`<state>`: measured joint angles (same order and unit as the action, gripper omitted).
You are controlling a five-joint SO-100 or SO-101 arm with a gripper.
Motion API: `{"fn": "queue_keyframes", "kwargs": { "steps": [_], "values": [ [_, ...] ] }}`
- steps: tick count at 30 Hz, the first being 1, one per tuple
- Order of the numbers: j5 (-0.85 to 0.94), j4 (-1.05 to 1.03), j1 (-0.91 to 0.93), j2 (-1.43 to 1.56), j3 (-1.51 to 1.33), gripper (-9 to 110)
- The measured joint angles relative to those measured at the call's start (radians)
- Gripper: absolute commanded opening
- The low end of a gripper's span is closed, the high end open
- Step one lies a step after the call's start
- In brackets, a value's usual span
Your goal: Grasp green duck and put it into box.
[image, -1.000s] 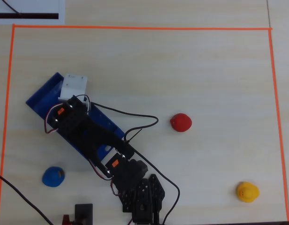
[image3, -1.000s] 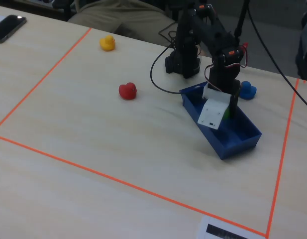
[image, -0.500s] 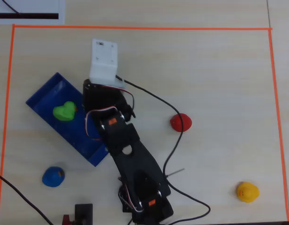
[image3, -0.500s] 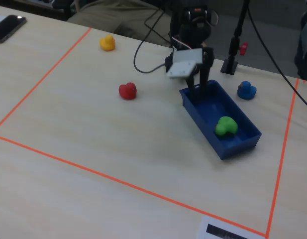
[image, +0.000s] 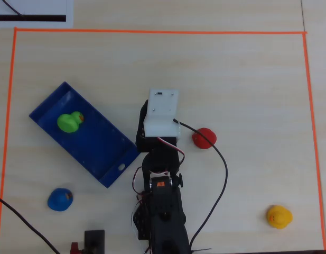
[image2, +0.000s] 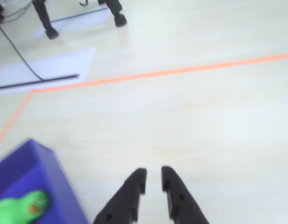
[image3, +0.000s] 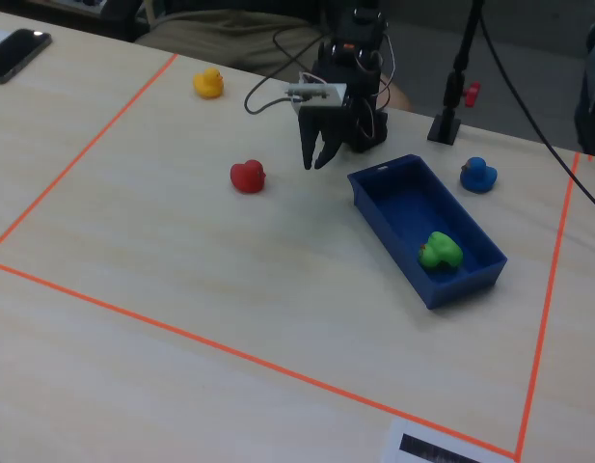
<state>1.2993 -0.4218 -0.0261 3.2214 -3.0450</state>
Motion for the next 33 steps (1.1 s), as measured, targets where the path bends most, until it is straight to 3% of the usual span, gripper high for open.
{"fn": "queue_keyframes", "kwargs": {
  "steps": [7, 21, 33],
  "values": [
    [-0.017, -0.153, 0.012, 0.084, -0.071, 0],
    [0.071, -0.772, 0.012, 0.084, -0.071, 0],
    [0.080, -0.882, 0.074, 0.103, -0.071, 4]
  ]
}}
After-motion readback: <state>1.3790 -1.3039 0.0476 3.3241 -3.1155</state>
